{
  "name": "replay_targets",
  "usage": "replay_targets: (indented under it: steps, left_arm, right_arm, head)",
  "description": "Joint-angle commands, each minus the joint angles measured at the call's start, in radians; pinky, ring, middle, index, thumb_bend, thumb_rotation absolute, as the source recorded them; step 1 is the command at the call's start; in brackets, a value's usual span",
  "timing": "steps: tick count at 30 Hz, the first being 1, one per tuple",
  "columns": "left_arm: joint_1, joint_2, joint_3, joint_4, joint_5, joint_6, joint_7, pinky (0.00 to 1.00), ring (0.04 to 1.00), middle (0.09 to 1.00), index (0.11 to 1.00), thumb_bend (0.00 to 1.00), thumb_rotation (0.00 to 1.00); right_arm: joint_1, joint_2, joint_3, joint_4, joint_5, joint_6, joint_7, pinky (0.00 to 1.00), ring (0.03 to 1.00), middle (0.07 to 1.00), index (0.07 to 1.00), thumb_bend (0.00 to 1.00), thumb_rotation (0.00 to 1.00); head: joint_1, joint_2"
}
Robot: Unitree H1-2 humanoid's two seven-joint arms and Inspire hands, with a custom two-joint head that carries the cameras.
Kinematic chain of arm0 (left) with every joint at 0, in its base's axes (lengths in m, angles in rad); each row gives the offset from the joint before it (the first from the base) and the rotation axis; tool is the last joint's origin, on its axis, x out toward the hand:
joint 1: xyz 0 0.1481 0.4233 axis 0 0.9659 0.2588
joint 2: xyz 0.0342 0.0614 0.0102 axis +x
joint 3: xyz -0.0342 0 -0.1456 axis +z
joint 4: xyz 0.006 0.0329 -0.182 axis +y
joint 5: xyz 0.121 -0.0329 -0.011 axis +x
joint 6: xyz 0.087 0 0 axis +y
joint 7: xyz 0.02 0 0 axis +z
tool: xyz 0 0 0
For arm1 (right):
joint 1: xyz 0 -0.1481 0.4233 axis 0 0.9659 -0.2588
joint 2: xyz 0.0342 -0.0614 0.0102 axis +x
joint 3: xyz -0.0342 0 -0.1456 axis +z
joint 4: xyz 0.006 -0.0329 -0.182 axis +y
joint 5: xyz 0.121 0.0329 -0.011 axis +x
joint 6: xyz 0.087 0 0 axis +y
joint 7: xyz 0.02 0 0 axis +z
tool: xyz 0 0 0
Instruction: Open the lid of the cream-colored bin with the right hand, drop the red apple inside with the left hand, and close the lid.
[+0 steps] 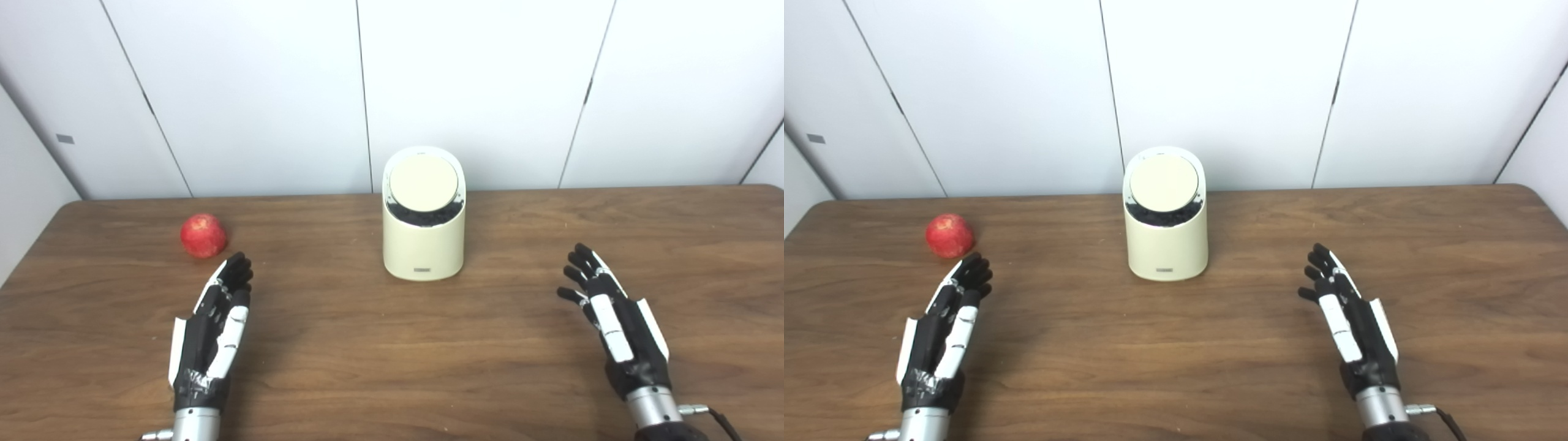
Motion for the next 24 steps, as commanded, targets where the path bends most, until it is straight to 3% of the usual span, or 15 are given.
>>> replay_targets:
  steps: [1,4,7,12,17,24]
  left_arm:
    - [0.044,-0.022,-0.011,0.082,-0.013,-0.001,-0.001,0.88,0.880,0.882,0.899,0.48,0.64]
    - [0.045,-0.019,-0.014,0.080,-0.012,0.003,-0.005,0.89,0.886,0.884,0.902,0.48,0.64]
    - [0.047,-0.019,-0.016,0.079,-0.007,0.002,-0.005,0.89,0.888,0.883,0.904,0.48,0.64]
    - [0.050,-0.017,-0.017,0.092,-0.006,-0.016,-0.008,0.89,0.884,0.882,0.899,0.44,0.62]
    - [0.059,-0.021,-0.020,0.082,-0.012,-0.016,-0.012,0.90,0.890,0.883,0.901,0.43,0.59]
    - [0.070,-0.027,-0.028,0.078,0.002,-0.022,-0.008,0.89,0.892,0.889,0.919,0.40,0.56]
  right_arm:
    - [-0.041,-0.006,0.002,-0.045,-0.011,-0.001,-0.005,0.81,0.896,0.913,0.929,0.64,0.74]
    - [-0.081,-0.005,0.012,-0.063,-0.047,0.032,-0.014,0.78,0.883,0.904,0.928,0.65,0.65]
    - [-0.131,-0.009,0.027,-0.057,-0.097,0.029,-0.021,0.75,0.864,0.889,0.919,0.73,0.62]
    - [-0.245,-0.027,0.059,-0.024,-0.194,0.046,-0.021,0.84,0.893,0.904,0.927,0.81,0.59]
    - [-0.369,-0.014,0.088,0.000,-0.277,0.100,-0.041,0.81,0.885,0.891,0.914,0.91,0.50]
    - [-0.505,-0.006,0.139,0.035,-0.347,0.160,-0.035,0.84,0.909,0.912,0.933,0.91,0.46]
  head:
    - [-0.004,-0.001]
    - [-0.004,-0.001]
    - [-0.006,-0.006]
    - [-0.005,-0.014]
    - [-0.005,-0.020]
    - [0.003,-0.029]
